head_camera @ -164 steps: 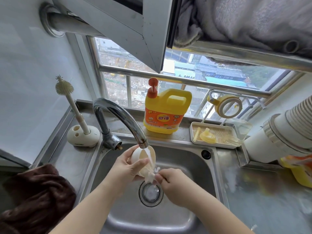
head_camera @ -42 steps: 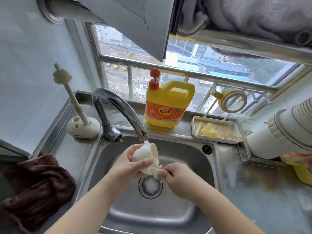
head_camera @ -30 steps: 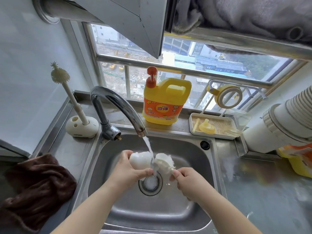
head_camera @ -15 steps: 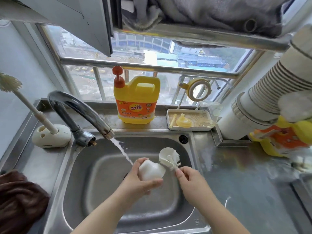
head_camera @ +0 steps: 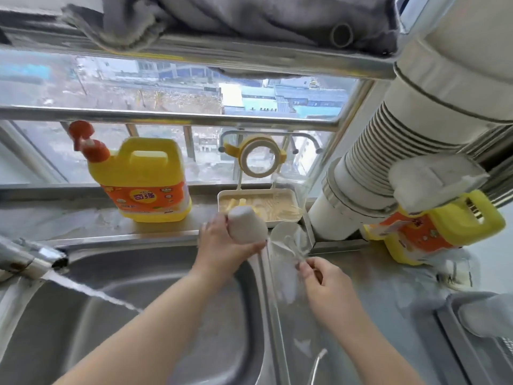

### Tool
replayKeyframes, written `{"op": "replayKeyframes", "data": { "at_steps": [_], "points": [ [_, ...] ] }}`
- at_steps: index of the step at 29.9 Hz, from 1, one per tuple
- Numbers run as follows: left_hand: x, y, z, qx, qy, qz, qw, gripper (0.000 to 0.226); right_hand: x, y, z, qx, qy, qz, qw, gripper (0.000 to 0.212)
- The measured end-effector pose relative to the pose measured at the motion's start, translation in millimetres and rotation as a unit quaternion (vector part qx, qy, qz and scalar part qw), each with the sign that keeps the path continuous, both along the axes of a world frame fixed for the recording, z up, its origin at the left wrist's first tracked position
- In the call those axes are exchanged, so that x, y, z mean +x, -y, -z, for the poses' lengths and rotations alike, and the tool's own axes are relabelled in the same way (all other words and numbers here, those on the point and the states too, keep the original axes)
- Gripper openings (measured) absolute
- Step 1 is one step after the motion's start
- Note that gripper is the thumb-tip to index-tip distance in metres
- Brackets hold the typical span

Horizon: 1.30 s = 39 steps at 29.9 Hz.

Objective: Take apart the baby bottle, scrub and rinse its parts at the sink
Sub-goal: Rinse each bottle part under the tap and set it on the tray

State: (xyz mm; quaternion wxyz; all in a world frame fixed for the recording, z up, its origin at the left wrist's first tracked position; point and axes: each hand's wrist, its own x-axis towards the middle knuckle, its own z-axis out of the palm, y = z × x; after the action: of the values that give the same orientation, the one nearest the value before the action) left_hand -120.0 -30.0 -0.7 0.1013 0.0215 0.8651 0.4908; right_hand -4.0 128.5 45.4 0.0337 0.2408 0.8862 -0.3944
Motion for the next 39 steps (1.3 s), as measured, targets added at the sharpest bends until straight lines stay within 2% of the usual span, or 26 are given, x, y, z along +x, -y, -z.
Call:
{"op": "replayKeyframes", "data": {
  "at_steps": [4,14,18,23,25,28,33,37,39],
  "points": [
    [-34.6,-31.5,1.0,-0.024,-0.045,0.004,0.999,0.072,-9.5,-20.9,-1.5,-0.006,-0.004,-0.011,1.0,0.017],
    [-53.9,-61.7,26.3,-0.082,-0.059,-0.016,0.995,0.083,-26.8,-41.9,22.5,-0.03,0.016,-0.031,0.999,0.019],
    [-57.3,-63.0,34.1,-0.184,-0.044,-0.003,0.982,0.086,-35.7,-42.2,30.3,-0.071,0.025,-0.021,0.997,0.017],
    [-54.6,-61.6,39.8,-0.222,-0.041,0.011,0.974,0.085,-37.7,-40.3,42.1,-0.101,0.034,-0.012,0.994,0.018],
    [-53.9,-59.0,40.0,-0.21,-0.042,0.014,0.977,0.086,-37.4,-37.6,44.1,-0.115,0.036,-0.009,0.993,0.017],
    [-50.8,-52.4,36.9,-0.142,-0.064,0.018,0.988,0.085,-36.1,-31.4,45.0,-0.136,0.03,-0.002,0.99,0.017],
    [-18.9,-23.7,26.1,-0.061,-0.089,-0.009,0.994,0.068,-32.5,-11.0,42.9,-0.158,0.019,-0.008,0.987,0.014],
    [23.2,29.4,29.1,-0.033,-0.047,-0.028,0.998,0.047,-33.2,23.2,43.9,-0.163,0.029,-0.042,0.985,0.015],
    [41.5,63.4,36.1,-0.034,-0.013,-0.041,0.999,0.044,-35.1,47.9,44.5,-0.168,0.041,-0.067,0.983,0.014]
  ]
}}
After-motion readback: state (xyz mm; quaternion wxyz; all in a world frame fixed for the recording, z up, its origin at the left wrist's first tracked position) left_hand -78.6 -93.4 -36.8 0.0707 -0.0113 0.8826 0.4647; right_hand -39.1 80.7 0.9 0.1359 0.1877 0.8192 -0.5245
